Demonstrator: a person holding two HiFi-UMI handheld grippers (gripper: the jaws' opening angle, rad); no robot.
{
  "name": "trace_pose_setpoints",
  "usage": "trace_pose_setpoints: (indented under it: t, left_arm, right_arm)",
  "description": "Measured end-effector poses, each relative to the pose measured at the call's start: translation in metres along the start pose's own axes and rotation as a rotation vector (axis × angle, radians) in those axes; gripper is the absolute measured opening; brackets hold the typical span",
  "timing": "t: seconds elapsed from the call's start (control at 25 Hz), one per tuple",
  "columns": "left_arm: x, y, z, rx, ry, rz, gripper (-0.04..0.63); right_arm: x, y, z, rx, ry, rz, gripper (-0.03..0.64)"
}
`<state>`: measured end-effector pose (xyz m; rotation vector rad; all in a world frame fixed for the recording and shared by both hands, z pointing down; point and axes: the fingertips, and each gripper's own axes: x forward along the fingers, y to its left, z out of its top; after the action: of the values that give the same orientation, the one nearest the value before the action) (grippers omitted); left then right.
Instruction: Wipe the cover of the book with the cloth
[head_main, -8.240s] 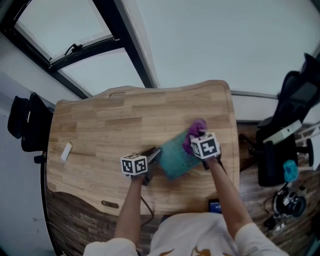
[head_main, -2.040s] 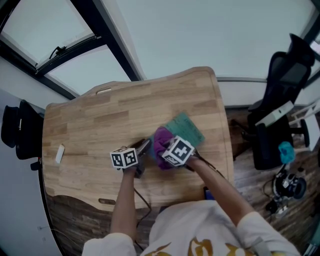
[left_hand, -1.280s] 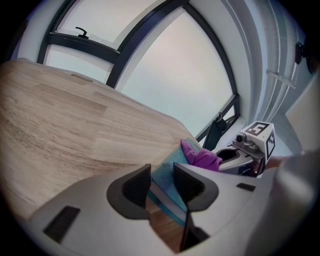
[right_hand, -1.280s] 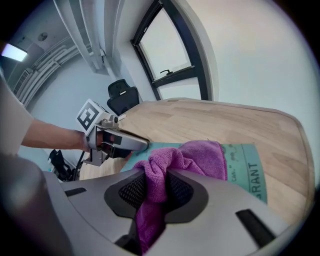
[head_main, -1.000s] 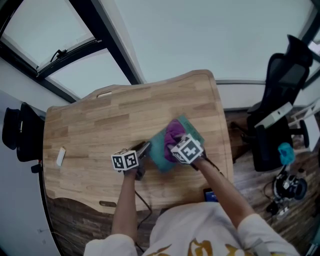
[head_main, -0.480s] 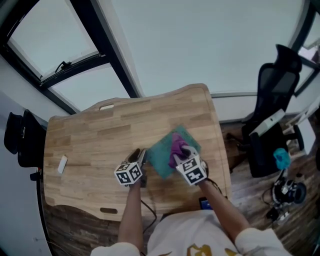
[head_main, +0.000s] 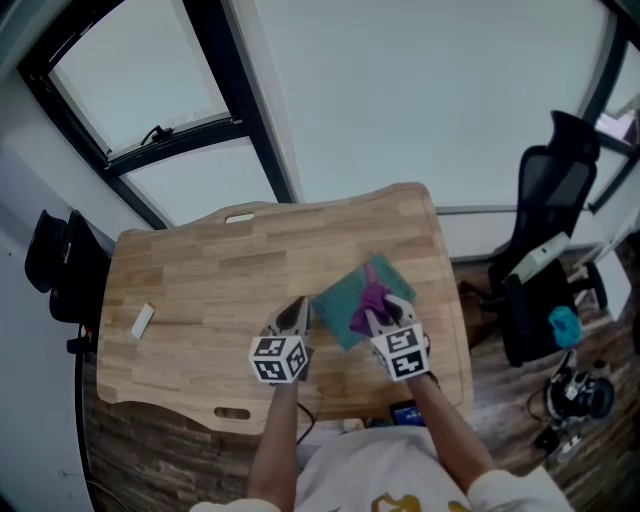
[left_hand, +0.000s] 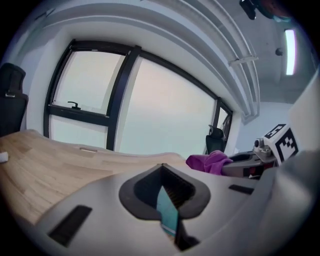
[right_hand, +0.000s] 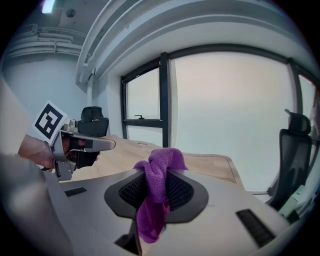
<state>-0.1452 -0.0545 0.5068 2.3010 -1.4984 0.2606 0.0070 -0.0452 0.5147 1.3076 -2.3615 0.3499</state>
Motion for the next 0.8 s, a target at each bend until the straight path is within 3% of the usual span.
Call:
trace_pose_setpoints:
  t: [0.4, 0.8]
  left_arm:
    - [-0.027, -0.026, 0.024, 0.035, -0.073, -0.027, 0.002]
    - [-0.034, -0.042, 0.023, 0.064, -0.071, -0.066, 0.002]
  right_arm:
    - [-0.042, 0.008, 0.013, -0.027, -0.056, -0.082, 0.075]
    - [-0.059, 0.007, 0.011, -0.004, -0.072, -0.112, 0.076]
